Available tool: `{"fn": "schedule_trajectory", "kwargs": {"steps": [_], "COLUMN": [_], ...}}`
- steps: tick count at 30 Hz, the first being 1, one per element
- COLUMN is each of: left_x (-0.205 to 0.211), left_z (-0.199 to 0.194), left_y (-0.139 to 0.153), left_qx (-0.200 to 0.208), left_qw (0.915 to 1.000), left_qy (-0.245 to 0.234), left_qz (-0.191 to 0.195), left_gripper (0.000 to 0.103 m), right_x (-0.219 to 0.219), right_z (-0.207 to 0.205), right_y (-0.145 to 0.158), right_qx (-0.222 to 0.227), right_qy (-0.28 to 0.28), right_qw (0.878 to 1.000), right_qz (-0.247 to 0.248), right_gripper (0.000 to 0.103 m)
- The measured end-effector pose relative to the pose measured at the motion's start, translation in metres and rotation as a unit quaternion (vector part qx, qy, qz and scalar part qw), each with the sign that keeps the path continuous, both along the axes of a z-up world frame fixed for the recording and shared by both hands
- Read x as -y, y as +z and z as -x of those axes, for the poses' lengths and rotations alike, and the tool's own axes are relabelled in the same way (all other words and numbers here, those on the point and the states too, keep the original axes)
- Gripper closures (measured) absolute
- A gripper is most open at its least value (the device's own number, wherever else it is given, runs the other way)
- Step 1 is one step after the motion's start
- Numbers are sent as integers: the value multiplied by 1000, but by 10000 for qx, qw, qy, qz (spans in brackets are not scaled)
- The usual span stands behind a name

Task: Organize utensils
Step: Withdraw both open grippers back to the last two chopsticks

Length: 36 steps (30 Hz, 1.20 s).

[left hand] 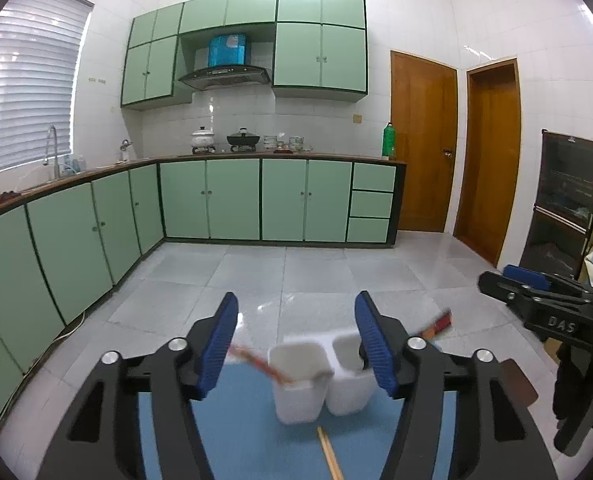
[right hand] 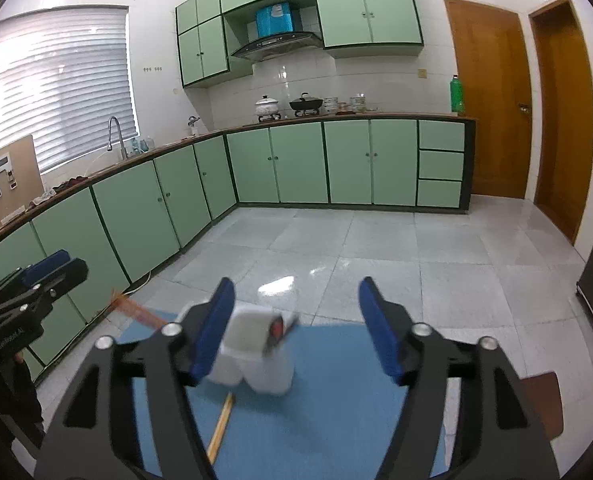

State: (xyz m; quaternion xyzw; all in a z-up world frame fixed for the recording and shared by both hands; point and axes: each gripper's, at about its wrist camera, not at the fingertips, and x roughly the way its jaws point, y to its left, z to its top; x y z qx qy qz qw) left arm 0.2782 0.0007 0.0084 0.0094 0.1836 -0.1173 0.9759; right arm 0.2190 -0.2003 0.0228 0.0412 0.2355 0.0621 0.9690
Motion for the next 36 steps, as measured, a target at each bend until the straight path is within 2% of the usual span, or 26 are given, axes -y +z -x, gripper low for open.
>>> {"fn": "schedule_trajectory", "kwargs": {"steps": [2,4,6,11,20,27,35,36], "left_x": [-4,-6,-9,-18,-35,-51,-62,-61], "left_z": [21,37,52,83,111,113,111,111], "left_y": [-14,-30,-48,-99,-179,-211,-215,-215], "left_qx": [-79,-217,-316,-706,-1450,-1892,-2047,-2053], "left_qw": [10000,9997,9994,9973,9885,9792,9751,9750], "left_qy": [18,33,92,165,402,644,792,788], "left_qz": [41,50,48,81,-134,-339,-315,-331], "left_gripper": [37,36,32,27,24,23,23,23], "right_x": [2,4,2,-8,-43,-71,-104,-109], "right_z": [19,40,57,90,123,131,133,134], "right_y": [-13,-29,-47,-90,-152,-186,-200,-201], "right_qx": [-40,-104,-155,-457,-1059,-1558,-1876,-1907], "right_qy": [-46,-92,-138,-70,-11,120,377,412], "right_qw": [10000,9999,9997,9989,9942,9876,9810,9801], "right_qz": [25,57,125,74,192,174,308,359], "right_gripper": [30,19,16,12,9,9,10,13]}}
